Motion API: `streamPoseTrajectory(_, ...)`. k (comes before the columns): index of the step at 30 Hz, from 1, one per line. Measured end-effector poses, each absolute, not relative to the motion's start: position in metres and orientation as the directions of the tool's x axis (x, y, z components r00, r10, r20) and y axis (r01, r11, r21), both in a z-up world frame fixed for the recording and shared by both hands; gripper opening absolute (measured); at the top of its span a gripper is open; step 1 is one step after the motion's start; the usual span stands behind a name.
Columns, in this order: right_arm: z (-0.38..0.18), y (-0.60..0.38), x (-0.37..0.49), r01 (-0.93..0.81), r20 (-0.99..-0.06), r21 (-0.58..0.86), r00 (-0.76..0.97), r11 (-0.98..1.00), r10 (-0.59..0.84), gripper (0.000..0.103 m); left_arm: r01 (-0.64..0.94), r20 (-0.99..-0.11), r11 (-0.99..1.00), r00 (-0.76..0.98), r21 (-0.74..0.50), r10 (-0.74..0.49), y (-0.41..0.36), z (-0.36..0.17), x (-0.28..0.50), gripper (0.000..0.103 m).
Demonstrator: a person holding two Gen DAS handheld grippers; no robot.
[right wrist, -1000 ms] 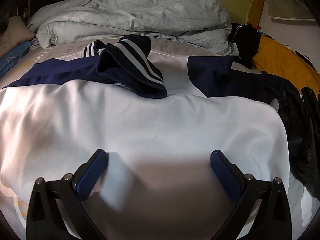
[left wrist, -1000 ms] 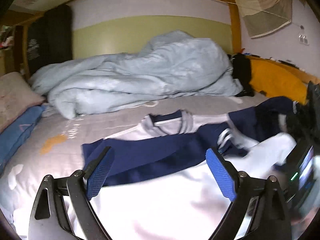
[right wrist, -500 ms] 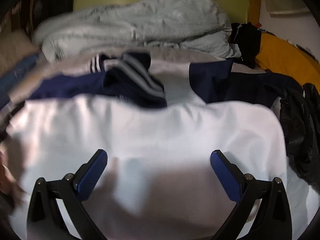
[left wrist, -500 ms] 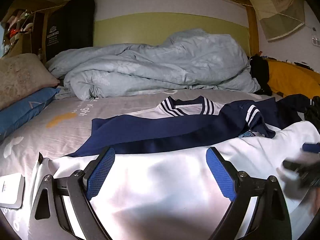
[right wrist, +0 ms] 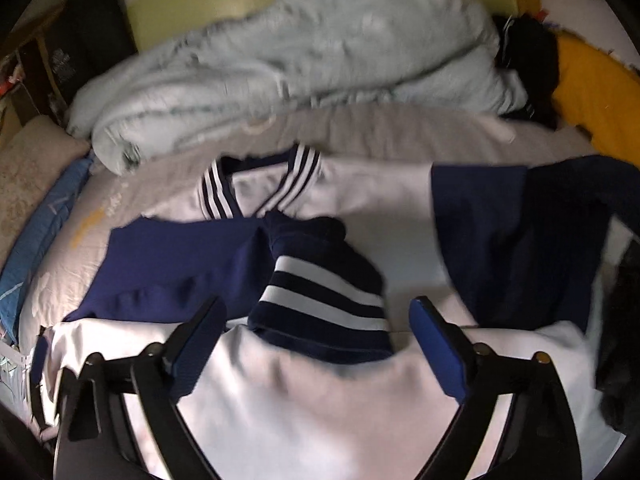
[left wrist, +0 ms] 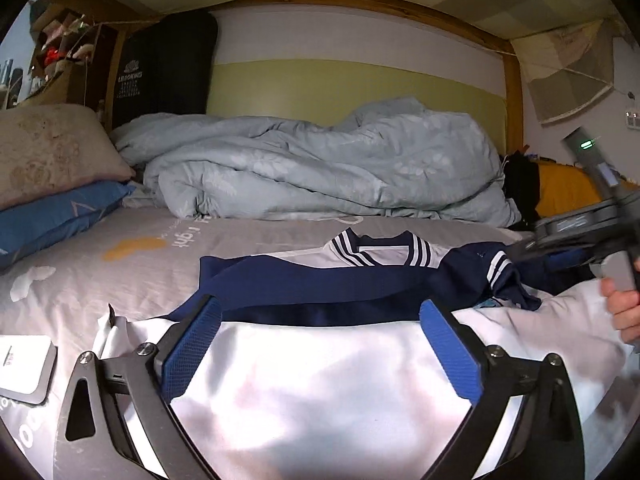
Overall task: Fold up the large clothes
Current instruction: 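Grasp the other navy sleeve with the right gripper and fold it across the jacket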
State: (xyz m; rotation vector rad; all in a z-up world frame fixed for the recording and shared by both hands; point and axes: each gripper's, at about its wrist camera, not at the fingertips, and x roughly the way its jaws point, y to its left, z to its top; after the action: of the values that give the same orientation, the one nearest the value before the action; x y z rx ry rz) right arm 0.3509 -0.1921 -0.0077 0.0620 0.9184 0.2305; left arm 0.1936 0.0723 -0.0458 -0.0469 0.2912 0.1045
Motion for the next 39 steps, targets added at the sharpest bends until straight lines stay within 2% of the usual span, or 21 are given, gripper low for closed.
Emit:
streamPoseTrajectory(1, -0.014, -0.191, 0.354, -0.165, -0.791, 0.148, 0.573, 0.975, 0.217, 0.083, -0.106, -0.294, 0.994, 0.951, -0.021, 0.096, 0.070, -0.046, 0.195, 0.099)
streamPoseTrajectory(2, -0.022, -0.188, 0.359, -0.164, -0.805, 0.140, 0.555, 0.977, 0.208, 0.074, -0.103, -0.297, 0.995, 0.950, -0.014, 0.095, 0.069, -0.046, 0.196, 0.099)
streamPoseTrajectory(4, -0.030, -0.184, 0.364, -0.189, -0.825, 0.126, 0.526, 0.974, 0.208, 0.033, -0.101, -0.298, 0.995, 0.950, -0.004, 0.095, 0.067, -0.046, 0.197, 0.099)
streamPoseTrajectory(5, -0.034, -0.179, 0.365, -0.207, -0.841, 0.065, 0.515, 0.976, 0.165, 0.012, -0.101, -0.297, 0.995, 0.950, -0.003, 0.096, 0.067, -0.046, 0.197, 0.099)
streamPoseTrajectory(7, -0.021, -0.175, 0.362, -0.201, -0.817, -0.104, 0.575, 0.974, 0.031, 0.011, -0.102, -0.300, 0.995, 0.949, -0.004, 0.096, 0.068, -0.047, 0.197, 0.099)
streamPoseTrajectory(8, 0.009, -0.172, 0.347, -0.173, -0.717, -0.214, 0.697, 0.961, -0.034, 0.011, -0.102, -0.304, 0.995, 0.948, -0.006, 0.096, 0.068, -0.047, 0.197, 0.099)
streamPoseTrajectory(9, 0.036, -0.172, 0.329, -0.193, -0.628, -0.234, 0.778, 0.953, 0.003, 0.011, -0.104, -0.308, 0.995, 0.946, -0.008, 0.097, 0.069, -0.047, 0.197, 0.099)
streamPoseTrajectory(10, 0.072, -0.174, 0.302, -0.229, -0.489, -0.253, 0.869, 0.940, 0.080, 0.011, -0.107, -0.312, 0.994, 0.945, -0.010, 0.099, 0.069, -0.048, 0.197, 0.099)
streamPoseTrajectory(11, 0.091, -0.178, 0.285, -0.213, -0.386, -0.281, 0.918, 0.936, 0.093, 0.011, -0.111, -0.317, 0.994, 0.943, -0.010, 0.102, 0.069, -0.048, 0.198, 0.099)
streamPoseTrajectory(12, 0.097, -0.183, 0.278, -0.174, -0.328, -0.294, 0.942, 0.940, 0.072, 0.011, -0.113, -0.322, 0.994, 0.941, -0.008, 0.104, 0.069, -0.048, 0.199, 0.099)
streamPoseTrajectory(13, 0.089, -0.191, 0.286, -0.141, -0.348, -0.297, 0.937, 0.944, 0.031, 0.012, -0.113, -0.323, 0.994, 0.940, -0.006, 0.105, 0.068, -0.048, 0.199, 0.099)
streamPoseTrajectory(16, 0.004, -0.207, 0.338, -0.162, -0.603, -0.447, 0.781, 0.880, -0.163, 0.017, -0.117, -0.310, 0.993, 0.944, 0.004, 0.112, 0.066, -0.047, 0.197, 0.099)
streamPoseTrajectory(17, -0.025, -0.214, 0.346, -0.166, -0.649, -0.492, 0.724, 0.854, -0.233, 0.021, -0.116, -0.306, 0.993, 0.945, 0.008, 0.113, 0.065, -0.047, 0.196, 0.099)
streamPoseTrajectory(19, -0.048, -0.233, 0.341, -0.135, -0.665, -0.488, 0.698, 0.862, -0.267, 0.033, -0.117, -0.307, 0.993, 0.945, 0.014, 0.116, 0.064, -0.047, 0.196, 0.099)
streamPoseTrajectory(20, -0.049, -0.241, 0.336, -0.133, -0.677, -0.449, 0.696, 0.883, -0.240, 0.051, -0.117, -0.309, 0.993, 0.944, 0.014, 0.115, 0.064, -0.047, 0.197, 0.099)
streamPoseTrajectory(21, -0.046, -0.251, 0.330, -0.135, -0.694, -0.384, 0.695, 0.913, -0.189, 0.057, -0.116, -0.316, 0.993, 0.942, 0.014, 0.114, 0.065, -0.047, 0.198, 0.099)
streamPoseTrajectory(25, -0.028, -0.268, 0.315, -0.142, -0.696, -0.277, 0.712, 0.950, -0.097, 0.060, -0.114, -0.345, 0.993, 0.932, 0.007, 0.109, 0.065, -0.050, 0.204, 0.099)
streamPoseTrajectory(30, -0.013, -0.281, 0.332, -0.102, -0.737, -0.054, 0.675, 0.993, 0.030, 0.078, -0.117, -0.331, 0.993, 0.937, 0.011, 0.114, 0.066, -0.049, 0.201, 0.100)
streamPoseTrajectory(32, -0.019, -0.283, 0.344, -0.078, -0.767, 0.058, 0.634, 0.995, 0.095, 0.091, -0.117, -0.325, 0.993, 0.939, 0.020, 0.117, 0.064, -0.048, 0.200, 0.101)
streamPoseTrajectory(34, -0.029, -0.285, 0.356, -0.043, -0.791, 0.141, 0.595, 0.989, 0.139, 0.091, -0.116, -0.322, 0.993, 0.939, 0.026, 0.118, 0.063, -0.048, 0.200, 0.103)
streamPoseTrajectory(39, -0.039, -0.266, 0.378, -0.048, -0.806, 0.133, 0.577, 0.990, 0.136, 0.090, -0.117, -0.326, 0.993, 0.938, 0.028, 0.119, 0.063, -0.048, 0.200, 0.103)
